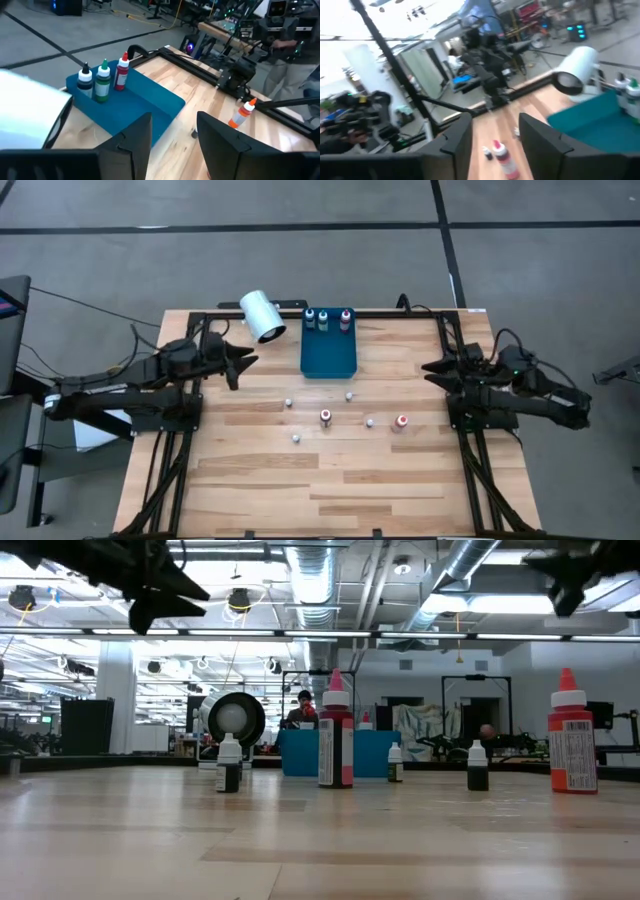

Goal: Pick & Place food coloring
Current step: Put the large orange food coloring bottle into the blue bin

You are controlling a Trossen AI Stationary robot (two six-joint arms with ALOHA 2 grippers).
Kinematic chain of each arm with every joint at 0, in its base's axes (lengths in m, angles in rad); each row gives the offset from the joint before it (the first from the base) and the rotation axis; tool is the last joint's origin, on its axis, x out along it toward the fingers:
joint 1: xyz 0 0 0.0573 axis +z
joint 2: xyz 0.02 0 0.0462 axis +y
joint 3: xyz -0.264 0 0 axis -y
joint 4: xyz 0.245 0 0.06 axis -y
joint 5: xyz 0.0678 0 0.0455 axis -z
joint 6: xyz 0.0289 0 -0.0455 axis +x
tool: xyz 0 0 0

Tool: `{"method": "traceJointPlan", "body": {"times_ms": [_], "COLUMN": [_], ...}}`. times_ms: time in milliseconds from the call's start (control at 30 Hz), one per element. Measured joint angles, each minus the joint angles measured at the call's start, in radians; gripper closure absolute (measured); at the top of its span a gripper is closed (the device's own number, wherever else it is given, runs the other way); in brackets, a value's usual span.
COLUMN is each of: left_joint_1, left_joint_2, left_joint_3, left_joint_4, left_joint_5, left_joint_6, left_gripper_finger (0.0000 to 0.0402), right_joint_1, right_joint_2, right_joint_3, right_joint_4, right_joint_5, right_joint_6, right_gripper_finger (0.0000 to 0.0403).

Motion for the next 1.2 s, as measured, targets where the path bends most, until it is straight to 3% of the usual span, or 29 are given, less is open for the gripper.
{"method": "traceJointPlan", "body": {"times_ms": [167,333,767,1200], "left_joint_1": [-0.014,-0.027,-0.096,-0.127], "left_joint_2": [-0.09,-0.173,-0.349,-0.398], "left_joint_3": [-0.064,-0.112,-0.145,-0.145], "left_joint_4": [0.0,-0.002,-0.098,-0.218], "left_joint_5": [-0.023,-0.037,-0.035,-0.045], "left_joint_6": [-0.037,-0.071,-0.092,-0.116], "left_gripper_finger": [0.0256,0.0256,0.0256,0.0256], "right_joint_1": [0.082,0.175,0.365,0.567], "right_joint_2": [0.118,0.272,0.564,0.782], "right_joint_3": [0.095,0.181,0.442,0.481], "right_joint_4": [-0.002,-0.047,-0.465,-0.75], "right_joint_5": [-0.002,0.0,0.159,0.186], "right_joint_6": [-0.007,-0.052,-0.027,0.164], "right_gripper_finger": [0.0296,0.0305,0.0306,0.0306]}}
